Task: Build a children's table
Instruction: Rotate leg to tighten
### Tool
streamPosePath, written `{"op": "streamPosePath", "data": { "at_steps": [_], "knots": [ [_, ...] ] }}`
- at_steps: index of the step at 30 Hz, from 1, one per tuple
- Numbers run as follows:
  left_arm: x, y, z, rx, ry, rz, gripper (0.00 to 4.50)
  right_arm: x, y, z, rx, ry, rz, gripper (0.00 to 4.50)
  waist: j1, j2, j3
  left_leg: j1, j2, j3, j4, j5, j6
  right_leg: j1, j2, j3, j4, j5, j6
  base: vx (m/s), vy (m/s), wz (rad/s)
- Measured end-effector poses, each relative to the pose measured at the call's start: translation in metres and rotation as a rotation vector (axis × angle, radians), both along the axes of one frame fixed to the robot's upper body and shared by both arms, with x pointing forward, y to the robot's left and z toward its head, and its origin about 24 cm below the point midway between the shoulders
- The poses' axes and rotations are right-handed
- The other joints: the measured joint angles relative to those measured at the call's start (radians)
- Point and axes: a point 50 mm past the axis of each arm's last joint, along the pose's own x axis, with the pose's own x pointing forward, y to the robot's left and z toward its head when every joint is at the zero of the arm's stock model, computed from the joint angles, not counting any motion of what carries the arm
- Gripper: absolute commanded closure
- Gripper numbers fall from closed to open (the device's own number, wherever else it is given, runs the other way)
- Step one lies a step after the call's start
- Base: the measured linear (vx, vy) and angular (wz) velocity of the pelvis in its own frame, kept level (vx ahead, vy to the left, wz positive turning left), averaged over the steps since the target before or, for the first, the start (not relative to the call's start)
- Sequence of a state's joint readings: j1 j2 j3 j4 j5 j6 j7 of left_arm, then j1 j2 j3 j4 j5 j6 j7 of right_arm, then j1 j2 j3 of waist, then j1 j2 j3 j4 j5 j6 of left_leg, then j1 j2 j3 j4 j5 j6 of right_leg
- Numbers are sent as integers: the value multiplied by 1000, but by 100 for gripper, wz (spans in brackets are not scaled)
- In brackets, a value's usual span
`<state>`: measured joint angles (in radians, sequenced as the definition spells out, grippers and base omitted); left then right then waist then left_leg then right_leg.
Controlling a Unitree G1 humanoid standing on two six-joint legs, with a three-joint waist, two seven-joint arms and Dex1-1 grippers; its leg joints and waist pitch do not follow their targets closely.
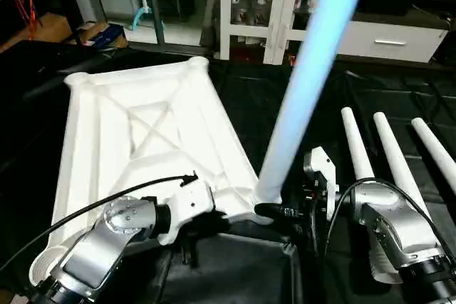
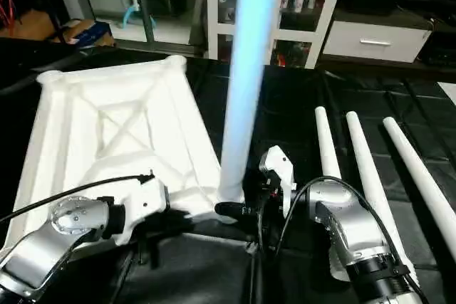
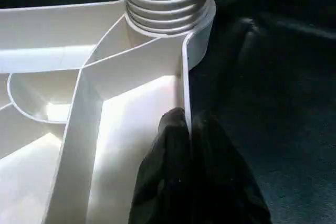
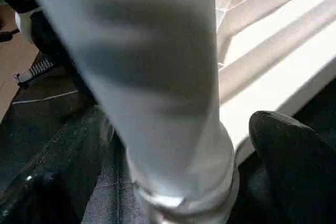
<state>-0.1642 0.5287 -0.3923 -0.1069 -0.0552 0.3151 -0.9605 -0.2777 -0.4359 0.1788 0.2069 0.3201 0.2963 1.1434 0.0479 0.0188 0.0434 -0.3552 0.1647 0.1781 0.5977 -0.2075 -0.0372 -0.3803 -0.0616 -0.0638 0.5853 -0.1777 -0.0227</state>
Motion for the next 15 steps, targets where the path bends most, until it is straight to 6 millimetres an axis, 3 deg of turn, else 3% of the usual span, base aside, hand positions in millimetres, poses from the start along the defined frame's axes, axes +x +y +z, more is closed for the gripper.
{"op": "streamPosePath", "data": {
  "at_steps": [2, 11, 12, 15],
  "knots": [
    [0, 0, 0, 0, 1, -6, 450, -1, 2, -1, -7, 4, 10, 4, 0, 0, 0, 0, 0, 0, 0, 0, -1, 0, 0, 0, 0, 0, 0, 0, 0, 0],
    [0, -1, 0, -2, 0, -14, 450, -5, 0, -5, -75, 2, 69, 75, 5, 0, 0, -1, 0, 0, 0, 1, -1, 0, 0, 0, 1, 0, 0, 0, 0, 0],
    [0, -1, 0, -2, -1, -14, 450, -5, 0, -5, -76, -1, 69, 102, 5, 0, 0, -1, 0, 0, 0, 1, -1, 0, 0, 0, 1, 0, 0, 0, 0, 0],
    [0, -1, 0, 0, 0, -15, 450, -4, 0, -5, -80, -5, 65, 112, 6, 0, 0, -1, 0, 0, 0, 1, -1, 0, 0, 0, 1, 0, 0, 0, 0, 0]
  ]
}}
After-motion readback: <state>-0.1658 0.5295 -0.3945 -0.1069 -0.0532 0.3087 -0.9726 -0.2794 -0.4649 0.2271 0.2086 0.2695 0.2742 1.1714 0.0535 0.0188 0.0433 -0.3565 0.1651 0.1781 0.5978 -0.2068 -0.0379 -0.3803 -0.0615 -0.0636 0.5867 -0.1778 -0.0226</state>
